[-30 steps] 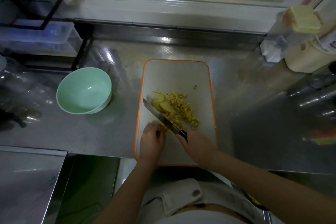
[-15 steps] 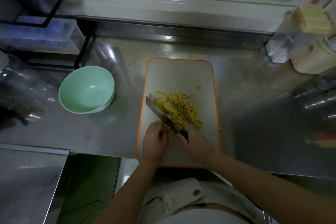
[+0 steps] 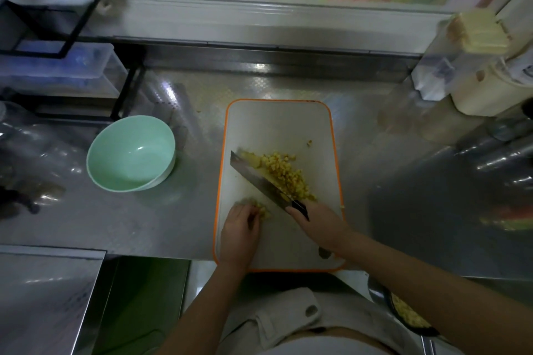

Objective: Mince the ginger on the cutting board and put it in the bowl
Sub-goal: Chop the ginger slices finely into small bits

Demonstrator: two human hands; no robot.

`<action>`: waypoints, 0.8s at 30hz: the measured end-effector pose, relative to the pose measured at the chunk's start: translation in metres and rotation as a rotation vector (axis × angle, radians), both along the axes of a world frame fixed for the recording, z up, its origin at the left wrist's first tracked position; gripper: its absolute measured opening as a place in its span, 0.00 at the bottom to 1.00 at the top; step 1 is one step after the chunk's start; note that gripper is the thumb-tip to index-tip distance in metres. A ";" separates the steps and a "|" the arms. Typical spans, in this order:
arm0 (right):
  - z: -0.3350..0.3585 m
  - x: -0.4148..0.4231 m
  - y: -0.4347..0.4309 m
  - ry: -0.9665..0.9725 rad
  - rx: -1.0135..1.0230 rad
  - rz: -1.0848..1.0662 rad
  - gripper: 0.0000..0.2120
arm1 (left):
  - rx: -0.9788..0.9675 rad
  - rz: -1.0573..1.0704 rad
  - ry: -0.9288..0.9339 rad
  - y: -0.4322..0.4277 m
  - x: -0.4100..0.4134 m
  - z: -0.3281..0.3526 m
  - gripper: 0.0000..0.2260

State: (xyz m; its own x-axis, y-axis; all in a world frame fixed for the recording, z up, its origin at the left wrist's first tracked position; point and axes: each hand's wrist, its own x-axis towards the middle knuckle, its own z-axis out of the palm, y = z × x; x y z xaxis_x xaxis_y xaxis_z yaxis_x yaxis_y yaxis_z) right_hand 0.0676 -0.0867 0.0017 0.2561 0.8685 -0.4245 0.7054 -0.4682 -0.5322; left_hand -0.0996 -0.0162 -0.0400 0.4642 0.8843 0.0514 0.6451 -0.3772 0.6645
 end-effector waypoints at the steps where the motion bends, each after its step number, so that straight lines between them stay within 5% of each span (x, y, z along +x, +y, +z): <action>1: 0.002 0.000 0.000 0.005 0.010 0.001 0.18 | 0.000 -0.008 0.000 0.001 0.000 0.001 0.05; 12: 0.019 -0.015 0.000 0.104 0.113 -0.036 0.17 | -0.111 -0.046 -0.025 0.006 -0.005 -0.001 0.05; 24: 0.010 -0.023 -0.008 0.077 -0.025 -0.068 0.18 | -0.036 -0.025 0.029 0.005 -0.007 0.000 0.05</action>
